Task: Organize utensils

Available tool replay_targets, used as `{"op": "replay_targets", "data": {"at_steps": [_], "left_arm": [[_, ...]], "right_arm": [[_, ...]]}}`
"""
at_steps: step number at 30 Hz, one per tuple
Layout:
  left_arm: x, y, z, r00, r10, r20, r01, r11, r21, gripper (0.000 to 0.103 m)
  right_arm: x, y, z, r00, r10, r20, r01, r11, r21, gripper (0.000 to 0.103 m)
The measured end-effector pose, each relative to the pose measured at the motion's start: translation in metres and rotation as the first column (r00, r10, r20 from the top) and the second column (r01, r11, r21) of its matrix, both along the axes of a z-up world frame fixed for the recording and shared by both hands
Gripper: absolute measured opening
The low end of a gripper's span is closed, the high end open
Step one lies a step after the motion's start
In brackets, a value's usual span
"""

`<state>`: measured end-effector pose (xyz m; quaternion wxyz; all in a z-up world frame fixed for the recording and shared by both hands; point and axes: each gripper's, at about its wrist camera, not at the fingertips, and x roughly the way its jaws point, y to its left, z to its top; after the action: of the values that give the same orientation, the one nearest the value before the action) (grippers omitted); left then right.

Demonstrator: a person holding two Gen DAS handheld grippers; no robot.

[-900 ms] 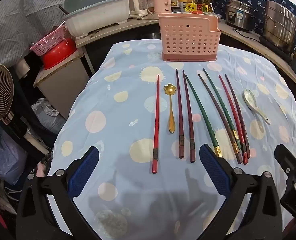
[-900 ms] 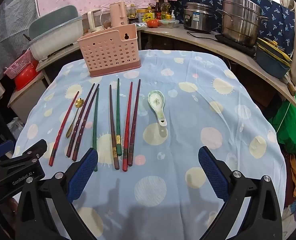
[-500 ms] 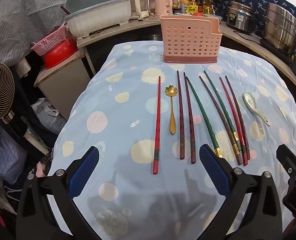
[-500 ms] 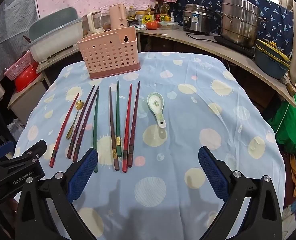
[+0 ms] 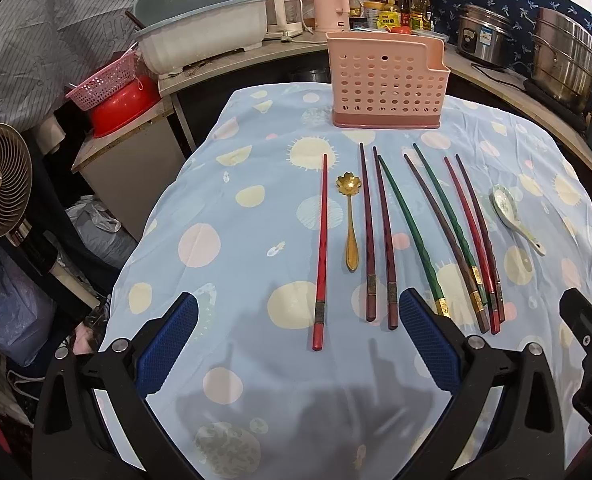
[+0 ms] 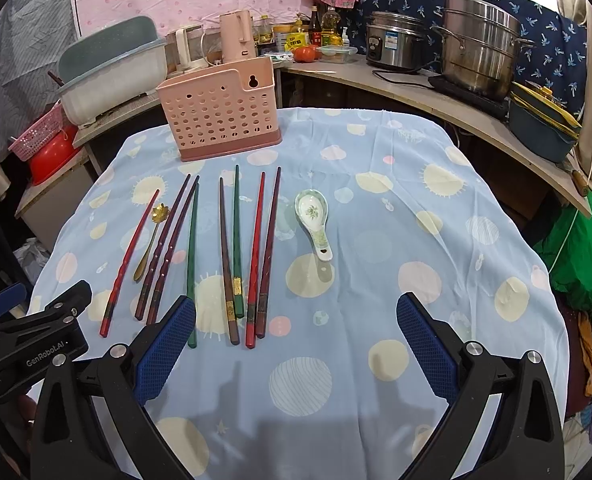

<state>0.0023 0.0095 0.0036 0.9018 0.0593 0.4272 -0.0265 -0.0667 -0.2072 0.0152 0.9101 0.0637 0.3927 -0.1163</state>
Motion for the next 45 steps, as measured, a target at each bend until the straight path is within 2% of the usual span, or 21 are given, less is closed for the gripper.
{"op": "replay_targets", "data": {"at_steps": [45], "left_arm": [[-0.0021, 0.0022, 0.0059, 1.000, 0.010, 0.023, -0.010, 1.000, -0.009, 0.096]], "right_arm": [[0.0001, -0.0058, 0.0056, 1.000, -0.008, 0.026, 0.007, 1.000, 0.013, 0.096]]}}
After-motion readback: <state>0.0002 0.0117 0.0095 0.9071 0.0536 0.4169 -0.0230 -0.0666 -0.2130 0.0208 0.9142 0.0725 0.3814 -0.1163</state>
